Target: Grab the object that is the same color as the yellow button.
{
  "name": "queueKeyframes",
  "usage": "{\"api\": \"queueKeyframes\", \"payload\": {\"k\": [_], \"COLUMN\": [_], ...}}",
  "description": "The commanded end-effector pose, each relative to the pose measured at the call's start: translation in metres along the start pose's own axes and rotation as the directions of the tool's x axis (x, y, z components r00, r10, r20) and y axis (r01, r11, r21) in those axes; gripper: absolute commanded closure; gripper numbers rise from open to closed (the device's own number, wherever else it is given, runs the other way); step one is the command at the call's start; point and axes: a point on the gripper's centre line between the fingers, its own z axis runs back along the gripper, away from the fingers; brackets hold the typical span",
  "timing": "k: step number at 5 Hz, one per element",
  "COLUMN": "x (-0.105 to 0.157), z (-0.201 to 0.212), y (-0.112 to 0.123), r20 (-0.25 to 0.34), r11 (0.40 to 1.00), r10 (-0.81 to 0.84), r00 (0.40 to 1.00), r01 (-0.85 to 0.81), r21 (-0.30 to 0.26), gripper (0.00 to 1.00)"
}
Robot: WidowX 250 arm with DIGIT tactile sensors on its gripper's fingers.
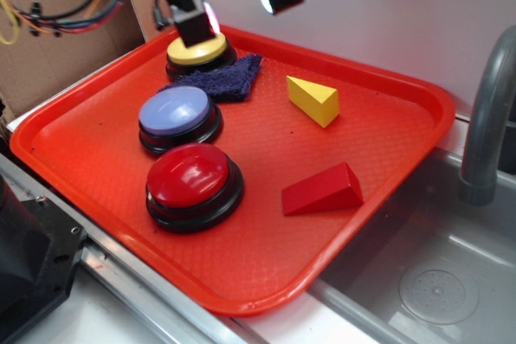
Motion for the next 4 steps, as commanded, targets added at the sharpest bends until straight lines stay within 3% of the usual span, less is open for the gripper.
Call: {"api": "queueKeyframes", "payload": {"k": [1, 4], "x": [0.016, 0.007], "z": [-0.035, -0.086], "y": [-0.031, -0.038], "r20": [0.043, 0.03], "r11": [0.995, 0.994], "r10": [0.099, 0.097], "r00": [0.994, 0.995], "r01": [-0.099, -0.098], "r21": [-0.004, 0.053], "gripper": [0.0, 0.0]}}
